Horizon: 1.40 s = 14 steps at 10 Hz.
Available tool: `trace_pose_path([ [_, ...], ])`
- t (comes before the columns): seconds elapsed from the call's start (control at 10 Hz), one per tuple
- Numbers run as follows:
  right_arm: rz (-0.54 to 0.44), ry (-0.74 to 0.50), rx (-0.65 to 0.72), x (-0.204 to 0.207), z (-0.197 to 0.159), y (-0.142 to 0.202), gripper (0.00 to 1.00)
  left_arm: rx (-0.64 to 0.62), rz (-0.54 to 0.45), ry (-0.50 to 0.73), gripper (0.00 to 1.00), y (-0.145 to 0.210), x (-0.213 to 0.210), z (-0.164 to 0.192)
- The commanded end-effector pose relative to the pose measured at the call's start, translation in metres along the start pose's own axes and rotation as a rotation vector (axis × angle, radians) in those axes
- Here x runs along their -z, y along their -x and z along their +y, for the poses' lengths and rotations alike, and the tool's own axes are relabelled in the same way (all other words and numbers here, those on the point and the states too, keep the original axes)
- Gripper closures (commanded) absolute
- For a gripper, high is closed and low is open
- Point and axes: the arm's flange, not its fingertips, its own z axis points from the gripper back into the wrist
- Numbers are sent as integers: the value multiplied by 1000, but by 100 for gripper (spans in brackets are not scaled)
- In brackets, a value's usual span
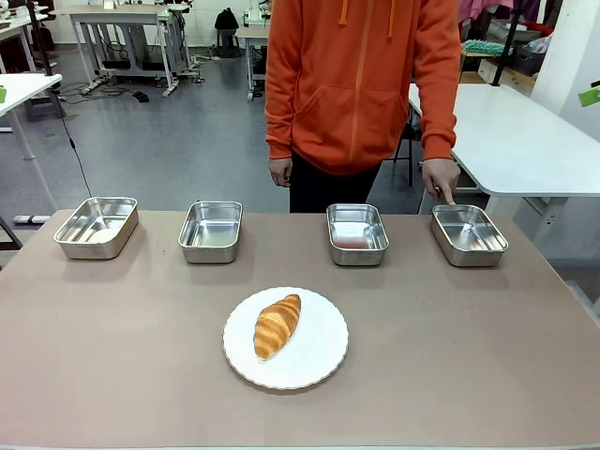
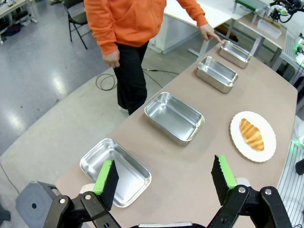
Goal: Place the bread in the container.
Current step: Place the Butter Roll into the Airtight Container indicated by the human.
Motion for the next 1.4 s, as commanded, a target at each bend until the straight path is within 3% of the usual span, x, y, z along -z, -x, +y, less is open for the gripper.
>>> trace_pose_path([
  [0.0,-17,-3,-5,0,1,-1,0,8,-21,10,0,1,-2,-1],
  [0.3,0,0,0,0,0,0,0,8,-21,10,0,1,-2,-1],
  [0.7,175,-73,-135,47,30,-63,0,8,-21,10,0,1,-2,-1],
  [1.0,317,-156,-156,111,93,-73,0,8,-21,10,0,1,-2,-1],
  [1.3,452,-122,-122,173,184,-61,0,8,-21,10,0,1,-2,-1],
])
